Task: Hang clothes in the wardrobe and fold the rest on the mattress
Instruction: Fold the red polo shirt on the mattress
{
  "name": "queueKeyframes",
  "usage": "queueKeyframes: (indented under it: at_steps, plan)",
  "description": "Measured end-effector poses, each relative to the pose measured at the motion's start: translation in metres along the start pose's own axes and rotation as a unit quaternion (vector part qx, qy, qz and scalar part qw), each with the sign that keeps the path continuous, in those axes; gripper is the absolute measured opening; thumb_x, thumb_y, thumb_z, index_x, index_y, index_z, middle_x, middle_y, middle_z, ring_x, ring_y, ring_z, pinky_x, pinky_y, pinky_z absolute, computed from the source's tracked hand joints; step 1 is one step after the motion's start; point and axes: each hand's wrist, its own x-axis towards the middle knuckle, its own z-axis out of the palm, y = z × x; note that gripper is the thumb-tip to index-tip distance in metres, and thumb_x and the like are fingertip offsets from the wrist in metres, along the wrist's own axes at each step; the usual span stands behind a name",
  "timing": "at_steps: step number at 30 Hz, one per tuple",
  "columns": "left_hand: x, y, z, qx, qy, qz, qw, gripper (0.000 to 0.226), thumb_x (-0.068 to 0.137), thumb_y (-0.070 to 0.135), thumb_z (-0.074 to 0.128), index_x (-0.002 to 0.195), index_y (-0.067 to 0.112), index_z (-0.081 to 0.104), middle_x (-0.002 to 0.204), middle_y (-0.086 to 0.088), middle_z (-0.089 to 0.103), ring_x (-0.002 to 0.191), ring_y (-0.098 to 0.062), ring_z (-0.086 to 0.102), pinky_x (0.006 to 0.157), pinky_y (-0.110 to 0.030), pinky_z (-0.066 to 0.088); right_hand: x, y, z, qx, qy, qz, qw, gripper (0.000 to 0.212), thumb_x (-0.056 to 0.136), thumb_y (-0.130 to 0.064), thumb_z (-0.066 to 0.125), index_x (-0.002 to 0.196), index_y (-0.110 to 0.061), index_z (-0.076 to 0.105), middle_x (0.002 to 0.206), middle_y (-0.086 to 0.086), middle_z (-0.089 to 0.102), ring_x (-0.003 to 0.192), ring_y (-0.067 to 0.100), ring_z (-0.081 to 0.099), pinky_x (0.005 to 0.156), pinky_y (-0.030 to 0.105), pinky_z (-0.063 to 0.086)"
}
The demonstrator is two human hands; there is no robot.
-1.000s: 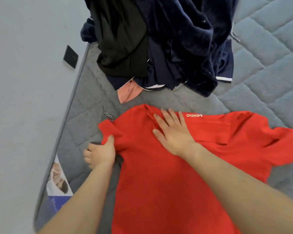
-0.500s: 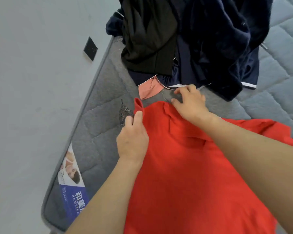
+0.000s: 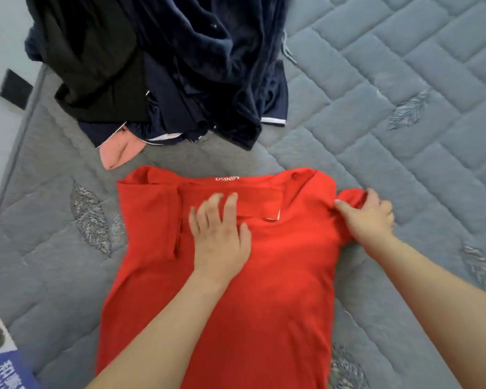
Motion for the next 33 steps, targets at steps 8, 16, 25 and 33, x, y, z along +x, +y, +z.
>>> queueKeyframes:
  at_steps: [8,16,25,33]
  plan:
    - [-0.044,0.155,0.048,0.048,-0.141,0.131,0.980,0.064,0.078,0.053,0.062,0.133,0.023,0.048,0.119,-0.002,0.054,0.102,-0.027,0.053,0.077,-0.043,0.046,0.034,-0.006,-0.062,0.120,-0.218,-0.025,0.968,0.020,0.084,-0.005,0.060,0.069,-0.016,0.054,0.056,0.001,0.045,0.045,0.011,0.039,0.040,0.020,0.025]
    - [-0.041,0.173,0.058,0.106,-0.116,0.168,0.973,0.034,0.064,0.023,0.073,0.094,0.024,0.058,0.087,-0.001,0.056,0.078,-0.025,0.056,0.058,-0.035,0.039,0.051,0.045,-0.090,0.224,-0.272,0.035,0.935,0.025,0.084,0.003,0.057,0.089,-0.021,0.056,0.076,0.002,0.052,0.062,0.016,0.048,0.058,0.028,0.042]
    - [-0.023,0.173,0.053,-0.092,-0.094,0.152,0.980,0.011,0.083,0.009,0.060,0.093,0.011,0.056,0.084,-0.007,0.057,0.076,-0.030,0.056,0.064,-0.044,0.047,0.048,0.011,-0.111,0.096,-0.367,-0.052,0.924,0.008,0.090,-0.018,0.061,0.095,-0.012,0.064,0.075,0.002,0.059,0.059,0.011,0.054,0.059,0.025,0.039]
    - [-0.022,0.095,0.010,-0.550,-0.174,-0.482,0.660,0.025,0.090,0.002,0.042,0.097,0.015,0.063,0.080,-0.001,0.066,0.065,-0.017,0.060,0.063,-0.028,0.047,0.013,-0.042,-0.074,0.194,-0.338,-0.153,0.908,0.012,0.094,-0.006,0.056,0.092,-0.015,0.063,0.090,0.005,0.063,0.074,0.014,0.058,0.064,0.029,0.046]
